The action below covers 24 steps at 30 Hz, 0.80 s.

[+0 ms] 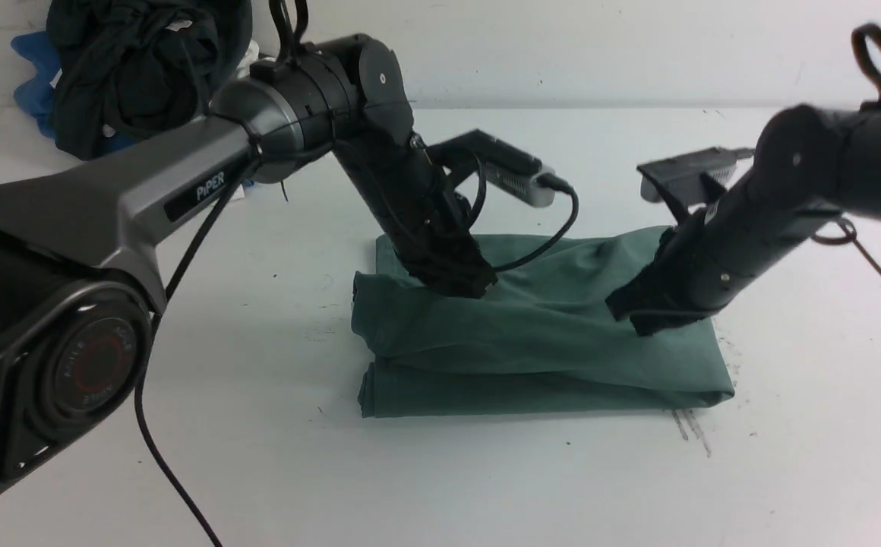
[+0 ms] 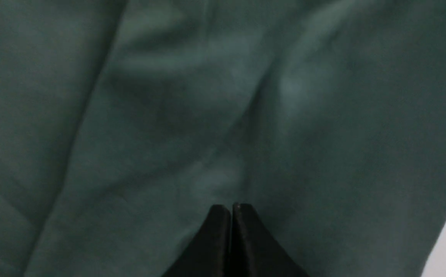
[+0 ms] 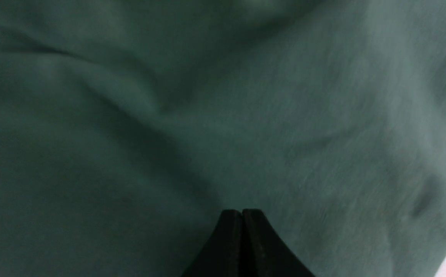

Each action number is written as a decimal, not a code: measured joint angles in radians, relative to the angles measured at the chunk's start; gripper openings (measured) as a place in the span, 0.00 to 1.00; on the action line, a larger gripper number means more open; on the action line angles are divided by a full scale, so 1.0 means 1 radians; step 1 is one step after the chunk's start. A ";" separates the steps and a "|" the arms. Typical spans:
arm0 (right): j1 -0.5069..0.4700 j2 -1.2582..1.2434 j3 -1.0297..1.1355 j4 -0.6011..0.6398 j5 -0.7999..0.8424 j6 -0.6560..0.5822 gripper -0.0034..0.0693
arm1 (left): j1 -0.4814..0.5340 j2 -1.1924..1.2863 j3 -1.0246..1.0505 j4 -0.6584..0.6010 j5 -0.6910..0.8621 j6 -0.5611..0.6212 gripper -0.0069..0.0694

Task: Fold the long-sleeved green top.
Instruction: Use the right arm to drag the right edge of the fabric to the left and folds it over the left edge

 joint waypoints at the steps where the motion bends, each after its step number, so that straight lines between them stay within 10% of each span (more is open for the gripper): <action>1: 0.000 0.000 0.020 0.002 -0.013 0.003 0.03 | 0.000 0.003 0.001 0.004 0.016 -0.008 0.08; 24: 0.000 0.000 0.045 0.015 -0.105 0.002 0.03 | -0.049 -0.154 0.446 0.116 0.017 -0.068 0.08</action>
